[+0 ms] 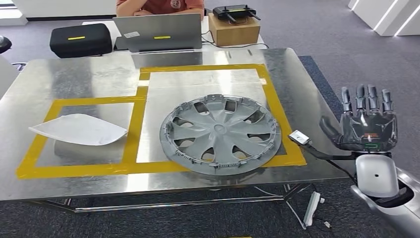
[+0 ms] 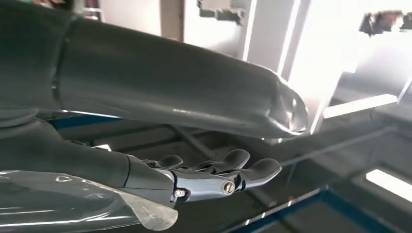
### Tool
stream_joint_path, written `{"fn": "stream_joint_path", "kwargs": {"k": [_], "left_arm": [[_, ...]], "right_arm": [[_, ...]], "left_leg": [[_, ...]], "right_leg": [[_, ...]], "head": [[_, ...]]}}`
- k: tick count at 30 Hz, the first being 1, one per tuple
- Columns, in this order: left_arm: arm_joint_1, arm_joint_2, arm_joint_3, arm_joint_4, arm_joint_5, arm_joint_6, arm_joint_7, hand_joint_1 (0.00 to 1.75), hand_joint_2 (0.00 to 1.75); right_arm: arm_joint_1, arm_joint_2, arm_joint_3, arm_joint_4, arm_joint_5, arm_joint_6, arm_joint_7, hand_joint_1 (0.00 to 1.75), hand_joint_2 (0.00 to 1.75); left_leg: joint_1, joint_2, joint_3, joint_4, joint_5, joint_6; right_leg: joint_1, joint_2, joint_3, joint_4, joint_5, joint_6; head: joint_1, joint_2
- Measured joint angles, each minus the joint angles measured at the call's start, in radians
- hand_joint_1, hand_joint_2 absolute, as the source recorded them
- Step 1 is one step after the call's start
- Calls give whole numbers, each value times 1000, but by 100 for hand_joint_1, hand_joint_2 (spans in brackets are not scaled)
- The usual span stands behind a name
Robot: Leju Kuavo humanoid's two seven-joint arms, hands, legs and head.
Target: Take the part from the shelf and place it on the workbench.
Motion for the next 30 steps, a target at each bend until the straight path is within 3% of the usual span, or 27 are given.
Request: {"fn": "stream_joint_path", "kwargs": {"k": [3, 7, 10, 12, 14, 15, 16, 17, 18, 20, 22, 25, 26, 28, 30], "left_arm": [[0, -1, 6, 0, -2, 0, 0, 0, 0], [2, -1, 18, -2, -2, 0, -1, 0, 0], [3, -2, 23, -3, -2, 0, -3, 0, 0], [2, -5, 24, -5, -2, 0, -4, 0, 0], [2, -8, 25, -6, -2, 0, -5, 0, 0], [3, -9, 25, -7, -2, 0, -5, 0, 0], [4, -10, 26, -7, -2, 0, -5, 0, 0], [6, -11, 27, -7, -2, 0, -7, 0, 0], [6, -12, 28, -8, -2, 0, -8, 0, 0], [7, -13, 30, -10, -3, -2, -11, 0, 0], [7, -15, 35, -14, -5, -3, -13, 0, 0], [10, -15, 41, -17, -7, -3, -15, 0, 0], [11, -15, 42, -17, -6, -3, -15, 0, 0], [12, -15, 44, -18, -6, -3, -15, 0, 0], [12, -15, 46, -19, -7, -3, -15, 0, 0]], "right_arm": [[-38, -20, 19, -30, 0, -8, 0, 0, 0], [-61, -30, 38, -52, 0, -12, -1, 0, 0], [-70, -32, 50, -66, 0, -14, -1, 0, 0], [-73, -35, 57, -71, 0, -15, -1, 0, 0], [-72, -35, 64, -72, 0, -16, -1, 0, 0], [-70, -35, 69, -71, 0, -16, -1, 0, 0], [-67, -35, 73, -71, 0, -16, -1, 0, 0], [-64, -35, 77, -70, -1, -16, -1, 0, 0], [-62, -35, 81, -70, -1, -17, -1, 0, 0], [-60, -35, 86, -70, -1, -18, -1, 0, 0], [-56, -33, 89, -69, -1, -20, -1, 0, 0], [-46, -30, 97, -66, -1, -25, -1, 0, 0], [-44, -30, 98, -66, -1, -26, -1, 0, 0], [-43, -30, 99, -65, -1, -28, -1, 0, 0], [-38, -27, 100, -63, -1, -32, -1, 0, 0]], "left_leg": [[-1, 0, -1, 2, -1, 2], [-3, 0, -6, 12, -5, 15], [-3, 1, -4, -3, 10, 29], [3, 4, 0, -27, 29, 41], [6, 5, -6, -36, 38, 46], [6, 5, -10, -35, 40, 45], [7, 5, -14, -33, 42, 43], [8, 5, -18, -30, 43, 42], [10, 6, -22, -25, 44, 39], [13, 5, -33, -9, 42, 28], [10, 2, -46, 8, 43, 13], [6, -1, -60, 21, 50, -3], [8, -4, -67, 31, 37, -8], [10, -15, -96, 106, -35, -14], [10, -23, -130, 231, -122, -15]], "right_leg": [[-1, 0, 0, -1, 1, 1], [-5, 0, 0, -2, 4, 7], [-5, 0, 0, -9, 9, 21], [-3, 7, -19, 26, -26, 25], [-5, 13, -68, 139, -94, 29], [-6, 14, -93, 201, -119, 33], [-8, 14, -107, 239, -126, 37], [-10, 14, -104, 243, -115, 42], [-14, 12, -81, 203, -86, 47], [-20, 5, -6, 72, -34, 59], [-21, 2, 31, 5, -21, 53], [-20, 9, 12, 15, -18, 26], [-20, 10, 4, 18, -13, 16], [-18, 11, -16, 18, 3, -4], [-12, 12, -38, 19, 19, -14]], "head": [[0, 0], [-2, 0], [-2, 0], [1, 0], [6, 0], [7, 0], [8, 0], [8, 0], [8, 0], [10, 0], [15, 0], [10, 0], [6, 0], [-2, 0], [-9, 0]]}}
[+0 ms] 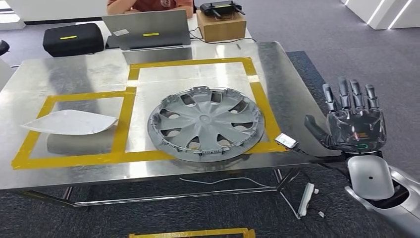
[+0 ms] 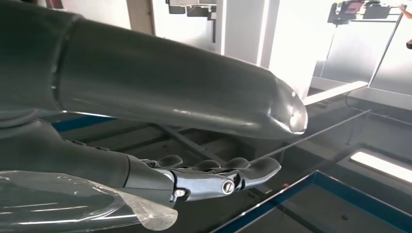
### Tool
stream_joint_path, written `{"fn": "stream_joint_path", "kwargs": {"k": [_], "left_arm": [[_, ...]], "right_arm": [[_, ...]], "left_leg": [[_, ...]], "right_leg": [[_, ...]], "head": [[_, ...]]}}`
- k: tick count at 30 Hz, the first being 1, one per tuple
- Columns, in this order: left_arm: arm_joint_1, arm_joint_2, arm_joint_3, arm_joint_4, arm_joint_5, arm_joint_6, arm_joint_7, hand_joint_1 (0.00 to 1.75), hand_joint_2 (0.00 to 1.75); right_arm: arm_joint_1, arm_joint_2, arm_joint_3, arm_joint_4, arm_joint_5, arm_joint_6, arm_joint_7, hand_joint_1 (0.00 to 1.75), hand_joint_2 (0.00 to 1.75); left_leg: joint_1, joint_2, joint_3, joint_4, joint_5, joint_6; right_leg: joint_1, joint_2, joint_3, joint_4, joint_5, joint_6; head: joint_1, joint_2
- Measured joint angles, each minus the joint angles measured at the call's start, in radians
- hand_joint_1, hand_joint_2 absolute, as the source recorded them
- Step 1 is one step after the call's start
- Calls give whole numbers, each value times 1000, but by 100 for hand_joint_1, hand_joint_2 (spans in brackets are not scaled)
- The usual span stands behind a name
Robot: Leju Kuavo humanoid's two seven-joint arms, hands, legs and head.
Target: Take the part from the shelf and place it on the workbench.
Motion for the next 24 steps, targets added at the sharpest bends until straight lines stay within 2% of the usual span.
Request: {"fn": "stream_joint_path", "kwargs": {"k": [1, 2, 3, 5, 6, 7, 8, 10, 11, 12, 13, 15, 16, 17, 18, 19, 20, 21, 22, 23, 24], "left_arm": [[0, 0, 1, 0, 0, 0, 0, 0, 0], [0, 0, 1, -1, -1, 0, -1, 0, 0], [0, 0, 2, -2, -2, 0, -1, 0, 0], [0, 0, 2, -4, -2, 0, -2, 0, 0], [0, 1, 2, -7, -2, 0, -2, 0, 0], [0, 1, 3, -9, -3, 1, -2, 0, 0], [-1, 1, 3, -11, -3, 1, -2, 0, 0], [0, 0, 4, -13, -5, 0, -3, 0, 0], [0, -1, 5, -14, -6, 0, -3, 0, 0], [0, -1, 6, -15, -7, -1, -3, 0, 0], [1, -2, 6, -15, -8, -2, -3, 0, 0], [1, -3, 7, -17, -11, -5, -3, 0, 0], [1, -3, 8, -17, -11, -6, -3, 0, 0], [1, -3, 8, -17, -12, -9, -3, 0, 0], [2, -4, 8, -17, -12, -10, -3, 0, 0], [2, -4, 9, -17, -12, -12, -3, 0, 0], [2, -5, 10, -17, -12, -13, -3, 0, 0], [2, -7, 11, -18, -11, -13, -3, 0, 0], [3, -9, 14, -19, -11, -14, -3, 0, 0], [4, -10, 18, -21, -11, -14, -4, 0, 0], [5, -12, 21, -22, -11, -14, -5, 0, 0]], "right_arm": [[4, 2, 0, 1, 0, -2, 0, 0, 0], [8, 3, 1, 3, 0, -3, 0, 0, 0], [12, 4, 1, 4, 0, -3, 0, 0, 0], [17, 6, 0, 5, 0, -4, 0, 0, 0], [19, 6, -1, 5, 0, -5, 0, 0, 0], [21, 6, -2, 6, 0, -5, 0, 0, 0], [23, 6, -2, 6, 0, -6, 0, 0, 0], [28, 6, -3, 6, 0, -6, 0, 0, 0], [31, 6, -4, 6, 0, -6, 0, 0, 0], [34, 6, -5, 6, 0, -6, 1, 0, 0], [36, 6, -6, 7, 0, -5, 1, 0, 0], [39, 6, -8, 7, 0, -4, 1, 0, 0], [43, 6, -8, 8, 0, -4, 1, 0, 0], [48, 6, -9, 8, 0, -4, 1, 0, 0], [53, 6, -9, 8, 0, -5, 1, 0, 0], [58, 6, -10, 8, 0, -6, 1, 0, 0], [64, 6, -13, 8, 0, -10, 1, 0, 0], [72, 6, -18, 7, 0, -17, 1, 0, 0], [84, 7, -26, 5, 0, -26, 1, 0, 0], [99, 9, -36, 3, 0, -36, 2, 0, 0], [115, 11, -47, 0, 0, -45, 2, 0, 0]], "left_leg": [[-1, -1, -7, 48, -23, 2], [-2, -2, 1, 62, -23, 7], [-4, -3, 25, 43, -8, 14], [-12, -10, 113, -83, 39, 38], [-17, -14, 159, -155, 50, 49], [-22, -18, 191, -207, 56, 55], [-26, -20, 208, -238, 57, 58], [-28, -18, 203, -251, 75, 58], [-27, -15, 196, -257, 88, 62], [-24, -12, 187, -262, 101, 67], [-22, -9, 174, -266, 115, 72], [-23, -4, 142, -265, 139, 77], [-24, -2, 125, -264, 151, 77], [-24, -1, 107, -262, 164, 76], [-24, 1, 91, -261, 175, 75], [-24, 2, 75, -258, 185, 73], [-24, 2, 62, -254, 195, 70], [-26, 3, 51, -247, 202, 66], [-27, 2, 44, -241, 210, 62], [-29, 2, 39, -236, 217, 58], [-29, 2, 35, -234, 225, 54]], "right_leg": [[4, 1, -11, 0, 9, -3], [8, 2, -23, 0, 17, -4], [13, 4, -34, 1, 26, -5], [18, 8, -53, 1, 44, -4], [21, 9, -60, 0, 53, -1], [21, 10, -63, -1, 61, 4], [19, 9, -64, -4, 71, 10], [14, 10, -65, -12, 87, 23], [13, 11, -70, -9, 79, 28], [13, 11, -80, 5, 55, 32], [14, 11, -93, 41, 12, 34], [14, 10, -123, 162, -89, 41], [14, 10, -130, 225, -117, 43], [14, 10, -126, 265, -119, 45], [13, 9, -108, 275, -98, 47], [13, 8, -72, 249, -67, 47], [13, 5, -19, 190, -44, 47], [14, 1, 46, 109, -38, 45], [15, -3, 106, 28, -48, 42], [17, -5, 145, -32, -64, 38], [20, -5, 163, -65, -77, 33]], "head": [[-2, 0], [-2, 0], [-2, 0], [-2, 0], [-1, 0], [-1, 0], [-2, 0], [-3, 0], [-4, 0], [-2, 0], [-1, 0], [4, 0], [5, 0], [5, 0], [6, 0], [6, 0], [6, 0], [7, 0], [6, 0], [6, 0], [6, 0]]}}
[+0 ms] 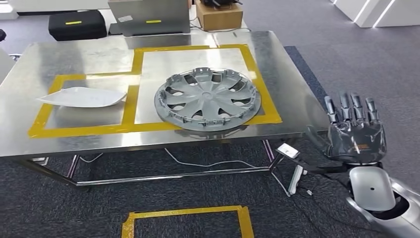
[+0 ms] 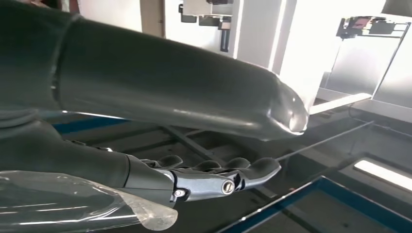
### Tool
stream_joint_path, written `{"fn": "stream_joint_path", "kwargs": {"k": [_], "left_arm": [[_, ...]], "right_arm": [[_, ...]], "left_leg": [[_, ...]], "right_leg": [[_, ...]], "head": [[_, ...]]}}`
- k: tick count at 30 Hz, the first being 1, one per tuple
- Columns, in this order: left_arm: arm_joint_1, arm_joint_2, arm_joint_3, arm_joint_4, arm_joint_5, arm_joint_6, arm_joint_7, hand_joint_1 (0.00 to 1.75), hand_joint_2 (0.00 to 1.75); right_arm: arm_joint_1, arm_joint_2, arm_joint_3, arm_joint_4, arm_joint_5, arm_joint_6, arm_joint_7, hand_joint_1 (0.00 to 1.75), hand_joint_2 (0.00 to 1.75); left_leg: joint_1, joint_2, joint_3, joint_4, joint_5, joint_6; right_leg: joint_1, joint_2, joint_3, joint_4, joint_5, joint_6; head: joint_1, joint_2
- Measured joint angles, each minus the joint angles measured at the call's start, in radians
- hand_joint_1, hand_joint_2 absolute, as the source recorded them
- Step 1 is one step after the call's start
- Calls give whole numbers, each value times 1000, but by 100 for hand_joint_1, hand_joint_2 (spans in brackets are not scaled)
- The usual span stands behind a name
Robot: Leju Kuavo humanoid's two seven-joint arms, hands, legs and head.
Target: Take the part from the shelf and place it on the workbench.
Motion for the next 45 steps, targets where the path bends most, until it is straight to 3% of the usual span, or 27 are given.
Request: {"fn": "stream_joint_path", "kwargs": {"k": [2, 3, 6, 7, 8, 10, 11, 13, 15, 17, 18, 20, 22, 23, 25, 27, 29, 31, 33, 35, 37, 38, 39, 40, 42, 44, 45], "left_arm": [[4, -1, 5, -2, 0, 0, -1, 0, 0], [7, -2, 6, -2, 0, 0, -1, 0, 0], [13, -4, 13, -6, 0, -2, -1, 0, 0], [15, -5, 16, -9, 1, -2, -2, 0, 0], [17, -6, 20, -12, 3, -3, -4, 0, 0], [26, -9, 26, -28, 7, -5, -1, 0, 0], [33, -11, 30, -39, 5, -7, 3, 0, 0], [48, -20, 40, -70, -14, -19, 12, 0, 0], [65, -32, 58, -110, -50, -34, 22, 0, 0], [83, -49, 83, -153, -93, -44, 33, 0, 0], [90, -57, 98, -171, -115, -45, 36, 0, 0], [100, -71, 129, -205, -159, -37, 41, 0, 0], [106, -84, 165, -239, -202, -29, 42, 0, 0], [107, -91, 183, -253, -220, -27, 41, 0, 0], [106, -103, 217, -271, -245, -25, 38, 0, 0], [103, -112, 242, -278, -261, -15, 32, 0, 0], [93, -123, 261, -277, -281, 28, 19, 0, 0], [63, -132, 274, -242, -302, 115, -1, 0, 0], [24, -130, 282, -178, -314, 200, -19, 0, 0], [-2, -124, 286, -120, -317, 244, -31, 0, 0], [-20, -120, 291, -77, -319, 255, -37, 0, 0], [-27, -119, 294, -61, -319, 256, -38, 0, 0], [-33, -118, 297, -47, -318, 257, -39, 0, 0], [-38, -117, 298, -36, -318, 258, -40, 0, 0], [-46, -114, 300, -21, -318, 259, -43, 0, 0], [-52, -113, 301, -9, -319, 260, -46, 0, 0], [-55, -113, 302, -4, -319, 261, -48, 0, 0]], "right_arm": [[27, 4, -16, -1, 0, -9, 0, 0, 0], [36, 6, -20, -1, 0, -10, 0, 0, 0], [82, 18, -43, -8, 0, -28, -2, 0, 0], [111, 26, -57, -12, 0, -41, -2, 0, 0], [147, 39, -74, -17, 0, -59, -2, 0, 0], [225, 85, -108, -20, 0, -113, -2, 0, 0], [265, 114, -123, -19, 0, -147, -5, 0, 0], [345, 181, -155, -10, -23, -224, -38, 0, 0], [425, 269, -201, 23, -120, -304, -143, 0, 0], [496, 375, -272, 93, -273, -355, -311, 0, 0], [520, 427, -316, 142, -339, -365, -400, 0, 0], [540, 526, -424, 271, -423, -371, -563, 0, 0], [533, 613, -546, 422, -447, -376, -691, 0, 0], [527, 650, -606, 495, -449, -381, -742, 0, 0], [518, 716, -716, 616, -444, -389, -808, 0, 0], [510, 766, -796, 691, -435, -378, -834, 0, 0], [488, 806, -862, 749, -428, -331, -846, 0, 0], [444, 835, -946, 851, -411, -301, -857, 0, 0], [391, 851, -1036, 995, -389, -321, -864, 0, 0], [351, 856, -1111, 1124, -380, -346, -868, 0, 0], [324, 856, -1167, 1220, -377, -361, -874, 0, 0], [314, 856, -1187, 1257, -375, -364, -876, 0, 0], [305, 857, -1204, 1291, -374, -365, -878, 0, 0], [297, 857, -1218, 1318, -374, -365, -879, 0, 0], [283, 857, -1238, 1361, -373, -366, -880, 0, 0], [272, 857, -1253, 1389, -373, -367, -880, 0, 0], [269, 857, -1259, 1399, -373, -368, -880, 0, 0]], "left_leg": [[1, -1, -8, 1, 8, -11], [2, -3, -15, 12, -10, -19], [11, -8, -49, 156, -155, -41], [14, -9, -57, 221, -192, -47], [17, -9, -57, 268, -206, -50], [21, -9, -13, 259, -173, -52], [23, -11, 31, 203, -147, -50], [22, -22, 124, 62, -128, -41], [20, -32, 165, -13, -138, -33], [21, -29, 163, -27, -133, -23], [22, -26, 157, -31, -127, -16], [23, -18, 140, -36, -109, 1], [16, -14, 117, -34, -91, 10], [12, -13, 104, -33, -82, 12], [5, -12, 78, -28, -65, 13], [1, -10, 55, -20, -51, 10], [-3, -7, 41, -13, -37, 4], [-3, -3, 32, -11, -19, -4], [0, -5, 23, -6, -25, -16], [5, -10, 5, 54, -105, -33], [14, -11, -18, 181, -207, -46], [19, -12, -24, 239, -230, -51], [23, -12, -19, 273, -226, -55], [26, -12, 2, 270, -204, -58], [33, -13, 87, 166, -152, -64], [33, -18, 172, 30, -153, -60], [30, -20, 192, -7, -162, -54]], "right_leg": [[-1, 1, -14, -9, 5, -15], [-3, 1, -23, -9, 14, -24], [-6, -1, -51, -6, 44, -41], [-6, -3, -62, -3, 53, -42], [-6, -4, -77, 2, 62, -41], [-6, -6, -107, 13, 75, -38], [-6, -5, -121, 18, 80, -36], [-5, -3, -143, 28, 91, -28], [-3, -3, -154, 30, 104, -18], [-4, -1, -159, 28, 112, -6], [-4, 1, -167, 37, 97, -2], [-6, 6, -198, 111, 21, 3], [-6, 6, -235, 243, -61, 6], [-6, 6, -243, 294, -75, 5], [-4, 6, -212, 302, -39, 0], [1, 5, -118, 183, 13, -11], [7, 4, -25, 41, 14, -20], [11, 4, 1, -19, 4, -26], [8, 2, -17, -24, 20, -40], [3, -1, -38, -26, 43, -56], [3, -2, -63, -22, 65, -60], [2, -1, -78, -16, 76, -59], [1, -1, -96, -9, 87, -56], [-1, -1, -115, 1, 95, -53], [-5, 0, -153, 22, 108, -43], [-7, 1, -179, 41, 121, -30], [-8, 2, -187, 45, 129, -22]], "head": [[-1, 0], [-2, 0], [-14, 0], [-16, 0], [-17, 0], [-17, 0], [-18, 0], [-18, 0], [-18, 0], [-18, 0], [-17, 0], [-12, 0], [-7, 0], [-7, 0], [-6, 0], [-6, 0], [-7, 0], [-8, 0], [-6, 0], [-11, 0], [-18, 0], [-18, 0], [-19, 0], [-19, 0], [-20, 0], [-20, 0], [-20, 0]]}}
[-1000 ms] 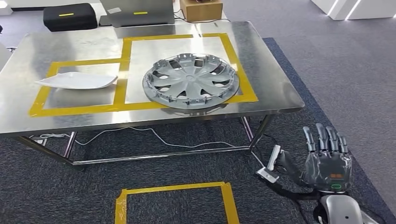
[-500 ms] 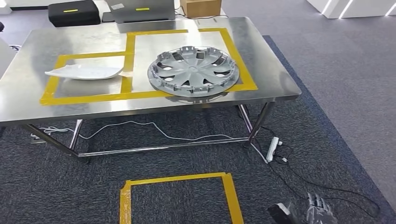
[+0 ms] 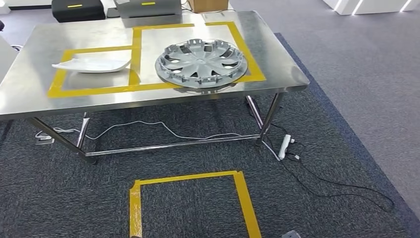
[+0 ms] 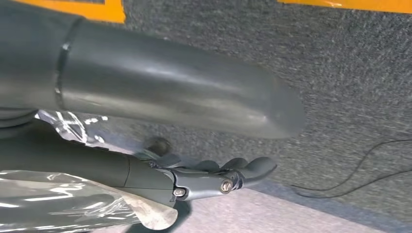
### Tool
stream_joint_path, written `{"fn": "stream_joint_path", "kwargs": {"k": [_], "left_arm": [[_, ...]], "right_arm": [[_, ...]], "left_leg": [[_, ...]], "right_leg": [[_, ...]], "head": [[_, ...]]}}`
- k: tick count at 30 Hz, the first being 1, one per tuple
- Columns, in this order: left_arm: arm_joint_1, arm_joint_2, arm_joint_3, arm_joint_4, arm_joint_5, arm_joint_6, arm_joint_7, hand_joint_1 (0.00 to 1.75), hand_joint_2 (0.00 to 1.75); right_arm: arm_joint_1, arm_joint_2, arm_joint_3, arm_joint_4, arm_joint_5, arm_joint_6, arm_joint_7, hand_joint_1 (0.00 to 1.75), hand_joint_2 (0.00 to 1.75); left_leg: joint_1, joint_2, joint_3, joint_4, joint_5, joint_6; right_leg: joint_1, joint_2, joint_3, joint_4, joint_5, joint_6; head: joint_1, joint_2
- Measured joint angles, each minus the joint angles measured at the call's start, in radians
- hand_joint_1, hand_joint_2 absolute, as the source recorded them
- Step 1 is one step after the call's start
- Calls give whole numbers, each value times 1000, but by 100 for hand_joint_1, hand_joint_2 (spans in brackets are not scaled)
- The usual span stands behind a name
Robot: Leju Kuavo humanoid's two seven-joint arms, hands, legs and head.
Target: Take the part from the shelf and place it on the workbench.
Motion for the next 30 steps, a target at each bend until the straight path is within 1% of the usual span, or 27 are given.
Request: {"fn": "stream_joint_path", "kwargs": {"k": [2, 3, 4, 5, 7, 8, 9, 10, 11, 12, 13, 14, 15, 16, 17, 18, 19, 20, 22, 23, 24, 25, 26, 27, 28, 29, 30], "left_arm": [[-3, 0, 1, 8, 0, 1, -1, 0, 0], [-5, 1, 2, 12, 0, 2, -1, 0, 0], [-6, 1, 3, 15, 0, 2, -1, 0, 0], [-7, 1, 3, 17, 0, 2, -1, 0, 0], [-8, 1, 3, 19, 0, 2, -1, 0, 0], [-9, 1, 4, 20, 0, 2, -1, 0, 0], [-9, 1, 4, 21, 0, 2, -1, 0, 0], [-9, 1, 4, 23, 0, 2, -1, 0, 0], [-9, 1, 4, 23, 0, 3, -1, 0, 0], [-10, 1, 4, 25, -1, 5, -1, 0, 0], [-11, 1, 4, 26, -4, 8, 1, 0, 0], [-12, 1, 4, 27, -8, 13, 5, 0, 0], [-14, 1, 3, 29, -13, 20, 12, 0, 0], [-15, 2, 3, 32, -20, 28, 21, 0, 0], [-15, 4, 2, 36, -29, 38, 32, 0, 0], [-16, 6, 1, 40, -40, 48, 43, 0, 0], [-15, 9, -1, 44, -51, 58, 55, 0, 0], [-13, 11, -2, 48, -62, 67, 67, 0, 0], [-11, 15, -7, 53, -83, 81, 91, 0, 0], [-11, 17, -11, 55, -94, 87, 102, 0, 0], [-11, 19, -17, 56, -108, 93, 112, 0, 0], [-11, 20, -25, 58, -126, 97, 120, 0, 0], [-11, 22, -36, 59, -144, 102, 125, 0, 0], [-11, 23, -47, 60, -162, 105, 127, 0, 0], [-11, 24, -59, 60, -176, 108, 129, 0, 0], [-12, 25, -70, 61, -187, 110, 131, 0, 0], [-13, 25, -80, 62, -196, 111, 134, 0, 0]], "right_arm": [[-3, 0, -9, 16, 0, -1, 0, 0, 0], [-3, 0, -14, 23, 0, -1, 0, 0, 0], [-3, 0, -18, 29, 0, -1, 0, 0, 0], [-3, 0, -21, 34, 0, -1, 0, 0, 0], [-6, 0, -25, 42, 0, -2, 0, 0, 0], [-8, 0, -26, 45, 1, -2, 0, 0, 0], [-10, 0, -26, 48, 1, -2, -1, 0, 0], [-11, 0, -27, 50, 1, -2, -1, 0, 0], [-13, 0, -27, 52, 1, -1, 0, 0, 0], [-16, 0, -29, 55, 0, 1, 3, 0, 0], [-21, -1, -33, 60, -2, 8, 12, 0, 0], [-29, -3, -40, 69, -6, 19, 26, 0, 0], [-37, -5, -50, 83, -10, 35, 46, 0, 0], [-45, -7, -63, 100, -14, 54, 72, 0, 0], [-50, -8, -76, 119, -17, 73, 103, 0, 0], [-55, -10, -90, 140, -19, 94, 141, 0, 0], [-57, -12, -103, 157, -20, 114, 182, 0, 0], [-59, -14, -115, 171, -18, 133, 221, 0, 0], [-62, -16, -131, 193, -8, 163, 276, 0, 0], [-63, -16, -136, 202, -1, 175, 289, 0, 0], [-65, -16, -139, 209, 4, 186, 293, 0, 0], [-68, -16, -142, 217, 10, 196, 292, 0, 0], [-70, -16, -143, 223, 14, 206, 289, 0, 0], [-73, -16, -145, 229, 17, 214, 286, 0, 0], [-77, -15, -147, 234, 19, 222, 284, 0, 0], [-80, -14, -149, 239, 18, 231, 285, 0, 0], [-82, -14, -151, 243, 18, 241, 286, 0, 0]], "left_leg": [[-5, 0, -6, -12, 3, 19], [-5, 3, -15, -12, 12, 30], [-5, 6, -26, -12, 23, 41], [-5, 9, -40, -13, 36, 51], [-10, 13, -73, -12, 62, 62], [-14, 14, -91, -11, 76, 64], [-18, 16, -111, -9, 91, 65], [-21, 17, -131, -7, 105, 65], [-24, 18, -150, -5, 119, 65], [-26, 18, -167, -3, 132, 64], [-28, 18, -179, -1, 145, 62], [-30, 19, -188, 0, 158, 59], [-31, 19, -192, 0, 171, 55], [-30, 20, -196, -2, 184, 51], [-30, 21, -199, -5, 198, 46], [-28, 18, -204, -5, 200, 40], [-27, 15, -211, 5, 179, 33], [-26, 11, -219, 34, 136, 26], [-18, 8, -237, 149, 14, 14], [-15, 8, -241, 218, -26, 9], [-12, 8, -240, 275, -35, 6], [-10, 8, -230, 310, -16, 3], [-8, 8, -207, 313, 20, 2], [-6, 8, -168, 282, 50, 2], [-6, 7, -111, 217, 58, 4], [-6, 7, -49, 133, 42, 7], [-7, 6, -1, 60, 16, 12]], "right_leg": [[-2, 1, -7, -1, 17, 16], [-4, 2, -11, 1, 12, 22], [-6, 3, -19, 19, -16, 27], [-6, 4, -32, 54, -61, 30], [-6, 5, -61, 176, -170, 33], [-5, 5, -69, 237, -197, 33], [-4, 5, -67, 282, -199, 32], [-2, 5, -50, 297, -175, 28], [1, 5, -16, 278, -139, 22], [5, 6, 36, 226, -112, 15], [11, 5, 103, 143, -106, 6], [15, 5, 170, 50, -118, -1], [20, 6, 218, -24, -137, -6], [23, 7, 245, -72, -151, -10], [24, 7, 246, -90, -151, -13], [24, 5, 235, -88, -140, -17], [22, 1, 222, -86, -127, -24], [20, -2, 205, -85, -113, -30], [18, -5, 166, -78, -88, -39], [18, -6, 145, -72, -75, -39], [18, -7, 124, -64, -63, -38], [18, -8, 101, -54, -51, -36], [17, -9, 78, -43, -39, -34], [16, -9, 55, -30, -29, -30], [17, -9, 34, -18, -20, -26], [18, -8, 17, -8, -12, -21], [19, -8, 5, 0, -2, -15]], "head": [[0, 0], [0, 0], [3, 0], [5, 0], [12, 0], [14, 0], [15, 0], [15, 0], [15, 0], [15, 0], [15, 0], [16, 0], [15, 0], [15, 0], [15, 0], [15, 0], [15, 0], [12, 0], [7, 0], [5, 0], [4, 0], [3, 0], [2, 0], [2, 0], [2, 0], [2, 0], [1, 0]]}}
